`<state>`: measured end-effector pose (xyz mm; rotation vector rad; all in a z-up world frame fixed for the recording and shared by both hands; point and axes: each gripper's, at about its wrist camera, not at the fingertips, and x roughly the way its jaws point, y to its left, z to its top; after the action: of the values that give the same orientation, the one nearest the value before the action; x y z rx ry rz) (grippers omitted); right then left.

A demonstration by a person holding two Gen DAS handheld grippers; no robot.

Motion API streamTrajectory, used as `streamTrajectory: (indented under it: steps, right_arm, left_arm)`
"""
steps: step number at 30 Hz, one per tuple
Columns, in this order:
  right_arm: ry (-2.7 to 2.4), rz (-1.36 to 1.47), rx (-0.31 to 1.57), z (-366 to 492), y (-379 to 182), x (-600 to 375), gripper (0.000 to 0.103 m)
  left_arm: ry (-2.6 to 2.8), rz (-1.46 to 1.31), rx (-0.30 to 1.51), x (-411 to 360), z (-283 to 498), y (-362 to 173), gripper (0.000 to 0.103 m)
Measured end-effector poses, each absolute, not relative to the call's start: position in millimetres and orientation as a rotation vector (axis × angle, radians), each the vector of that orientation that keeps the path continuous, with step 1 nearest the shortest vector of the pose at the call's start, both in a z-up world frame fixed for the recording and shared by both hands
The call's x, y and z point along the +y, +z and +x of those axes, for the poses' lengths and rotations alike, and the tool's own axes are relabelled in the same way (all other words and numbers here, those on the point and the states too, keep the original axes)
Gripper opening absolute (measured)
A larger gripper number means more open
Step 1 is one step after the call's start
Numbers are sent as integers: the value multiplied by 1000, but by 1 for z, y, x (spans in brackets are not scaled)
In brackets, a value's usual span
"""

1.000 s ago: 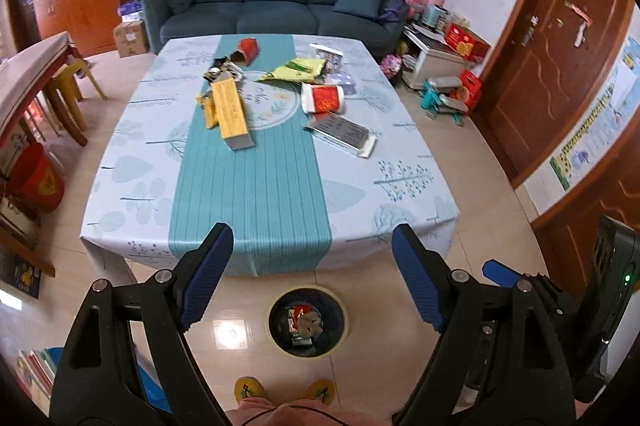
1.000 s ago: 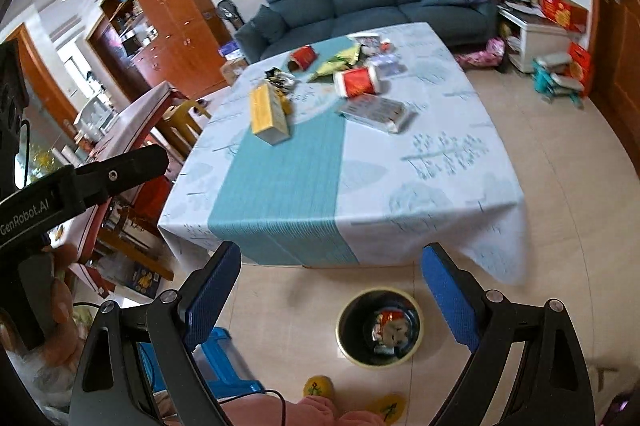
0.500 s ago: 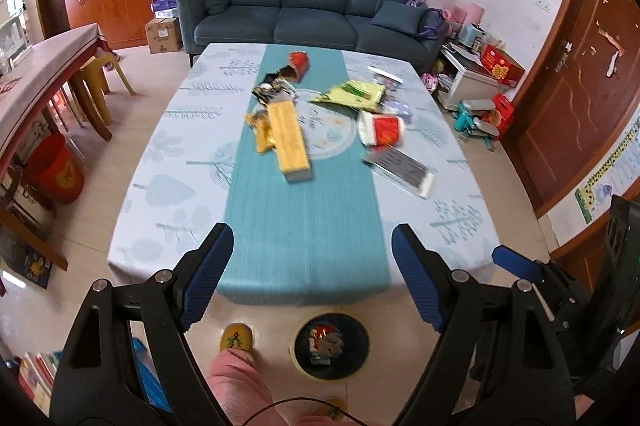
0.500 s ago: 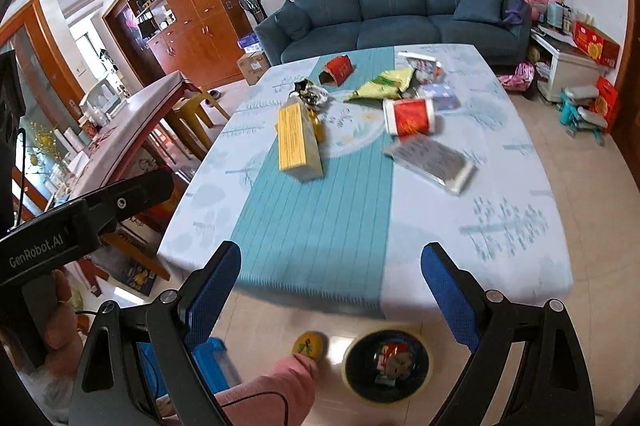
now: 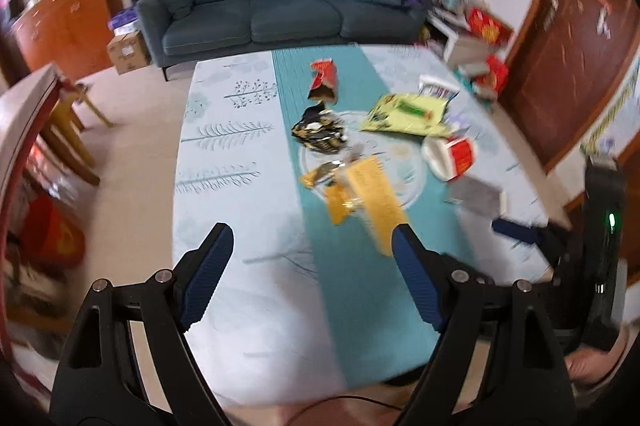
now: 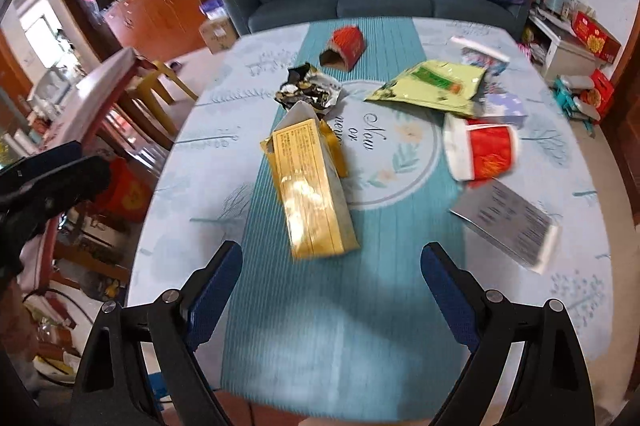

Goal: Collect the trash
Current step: 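Grasp the yellow toothpaste box with the right tool while the left tool grasps the yellow snack wrapper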

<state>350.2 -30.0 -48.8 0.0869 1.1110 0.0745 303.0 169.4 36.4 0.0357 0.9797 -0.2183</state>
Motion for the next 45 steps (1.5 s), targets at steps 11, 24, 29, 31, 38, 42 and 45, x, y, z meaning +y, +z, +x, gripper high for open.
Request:
streamTrajectory:
  steps: [11,24,29,31,38,42,45]
  right_arm:
    - [-11,124,1212,414,-104,-26,55]
    - [-35,327,1198,404,-94,-73,2]
    - [-26,278,1182,407,-89,-60,60]
    - [-30,232,1176,411,-88,-52,67]
    - [-78,183,1170,429,-89,-56,67]
    - [-93,181,1188,437,-94,-71,67]
    - [-94,218,1209,443,-101,-87,67]
  left_arm:
    - [-395,144,1120,171,400,-22,79]
    - [-521,167,1232,131,462,-69,79]
    - [-547,178,1228,117,469,-71,79]
    - [-548,175,1231,117,470,-72,79]
    - [-528,155,1241,133,466,-74,79]
    - [-522,136,1246,144,464,-74,79]
    - [-522,134,1243,149,463,-73,79]
